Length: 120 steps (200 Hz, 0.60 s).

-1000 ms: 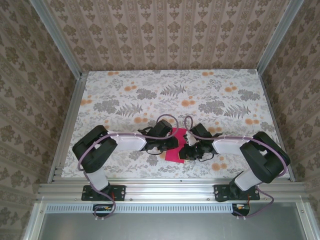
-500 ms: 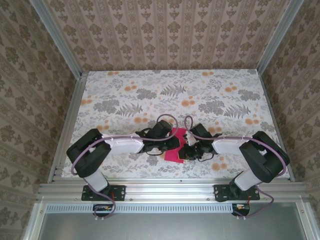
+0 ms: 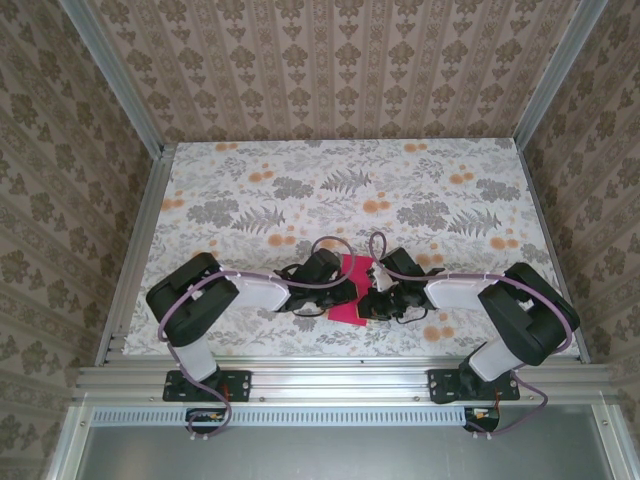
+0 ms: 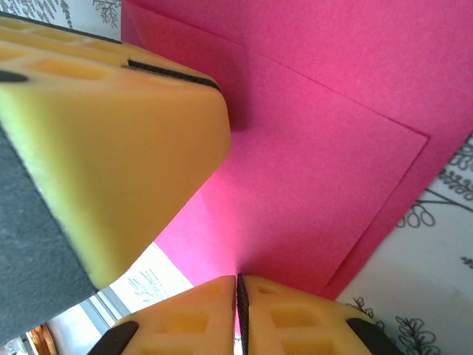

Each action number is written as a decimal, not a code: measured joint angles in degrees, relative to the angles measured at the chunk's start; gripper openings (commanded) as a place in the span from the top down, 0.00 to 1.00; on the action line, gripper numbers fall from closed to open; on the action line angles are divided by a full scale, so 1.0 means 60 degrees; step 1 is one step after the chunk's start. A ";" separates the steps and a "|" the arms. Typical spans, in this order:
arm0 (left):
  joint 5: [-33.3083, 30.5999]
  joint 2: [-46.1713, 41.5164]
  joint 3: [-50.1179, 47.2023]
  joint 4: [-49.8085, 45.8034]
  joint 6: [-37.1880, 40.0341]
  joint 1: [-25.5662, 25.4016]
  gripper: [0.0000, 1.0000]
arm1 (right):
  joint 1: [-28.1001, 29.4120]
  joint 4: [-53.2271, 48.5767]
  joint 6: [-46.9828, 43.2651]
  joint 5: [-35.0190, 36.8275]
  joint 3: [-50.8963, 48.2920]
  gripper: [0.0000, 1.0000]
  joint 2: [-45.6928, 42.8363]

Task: Fold a paper plane with a square sheet of paper (pick it up from the middle)
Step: Fold the triangle a second time at the center of the table.

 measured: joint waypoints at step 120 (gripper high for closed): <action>-0.0142 -0.0328 -0.0433 0.0237 0.1013 0.1326 0.81 | 0.0000 0.0095 0.0004 -0.0022 -0.0040 0.88 0.0015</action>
